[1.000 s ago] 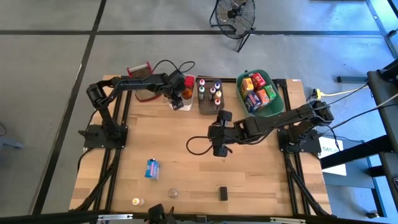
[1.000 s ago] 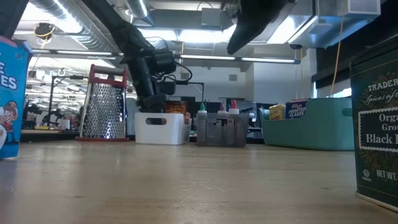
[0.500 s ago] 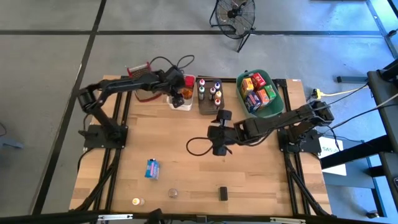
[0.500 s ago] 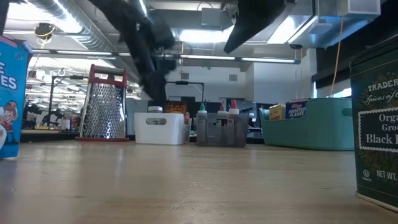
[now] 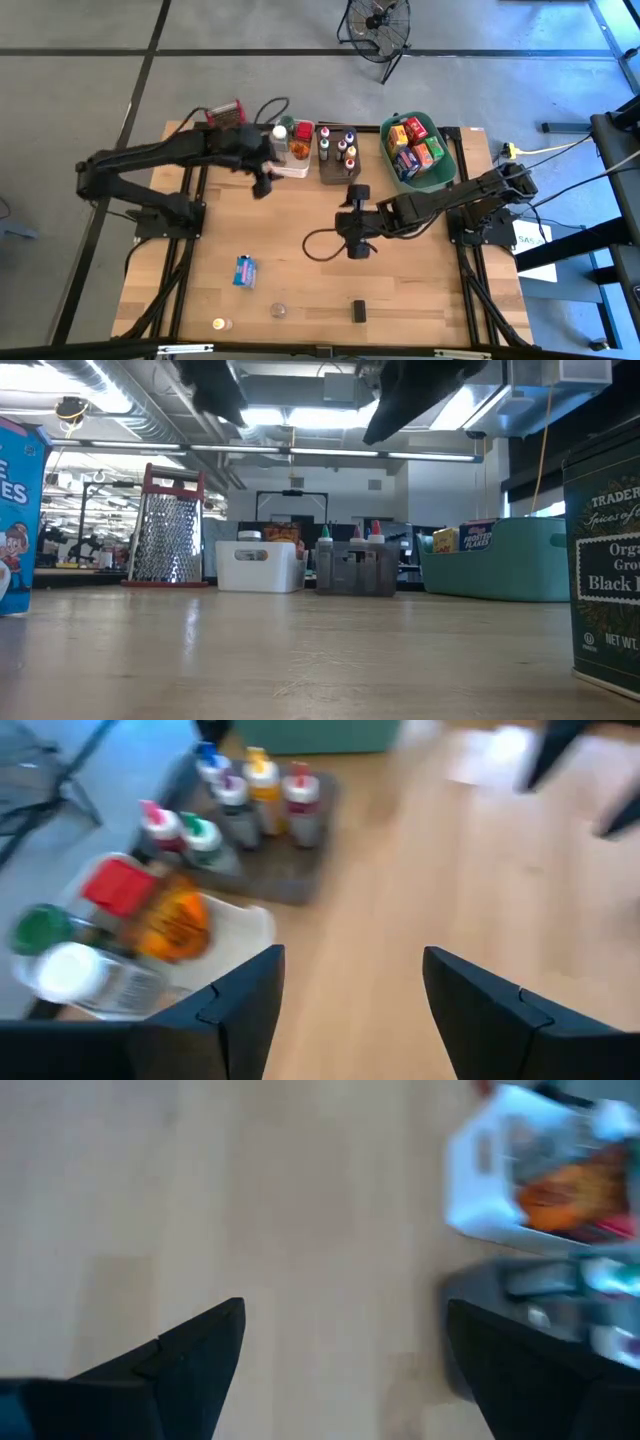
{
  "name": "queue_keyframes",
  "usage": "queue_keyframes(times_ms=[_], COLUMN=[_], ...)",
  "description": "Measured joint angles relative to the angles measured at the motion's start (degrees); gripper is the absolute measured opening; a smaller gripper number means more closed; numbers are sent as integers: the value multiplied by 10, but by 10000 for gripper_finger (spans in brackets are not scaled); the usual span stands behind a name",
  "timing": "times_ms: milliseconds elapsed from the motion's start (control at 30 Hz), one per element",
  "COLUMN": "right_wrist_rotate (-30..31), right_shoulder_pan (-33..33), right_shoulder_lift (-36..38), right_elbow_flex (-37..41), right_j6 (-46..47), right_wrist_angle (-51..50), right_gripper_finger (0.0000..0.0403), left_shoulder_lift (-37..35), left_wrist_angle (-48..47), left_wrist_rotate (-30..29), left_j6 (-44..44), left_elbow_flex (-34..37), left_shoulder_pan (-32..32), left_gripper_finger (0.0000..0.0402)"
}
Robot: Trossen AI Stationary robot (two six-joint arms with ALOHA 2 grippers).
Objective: Pick & Place Kitchen Items
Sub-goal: Put the black seasoning can into the white bin
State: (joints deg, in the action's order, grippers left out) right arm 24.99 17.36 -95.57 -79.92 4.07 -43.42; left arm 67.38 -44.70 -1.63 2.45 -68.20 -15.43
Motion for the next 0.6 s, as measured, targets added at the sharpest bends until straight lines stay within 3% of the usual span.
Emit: queue_keyframes(times_ms=[167,400,600], right_wrist_rotate=[-75,-77,-77], right_shoulder_pan=[15,30,30], right_shoulder_lift=[0,0,0], right_elbow_flex=[0,0,0], right_j6=[-39,-45,-18], right_wrist_angle=[14,23,22], right_gripper_finger=[346,346,346], left_shoulder_lift=[-55,-95,-100], left_wrist_angle=[-23,-24,-28], left_wrist_rotate=[-48,-201,-231], left_j6=[58,156,228], left_elbow_flex=[18,92,136], left_shoulder_pan=[110,271,373], left_gripper_finger=[234,231,233])
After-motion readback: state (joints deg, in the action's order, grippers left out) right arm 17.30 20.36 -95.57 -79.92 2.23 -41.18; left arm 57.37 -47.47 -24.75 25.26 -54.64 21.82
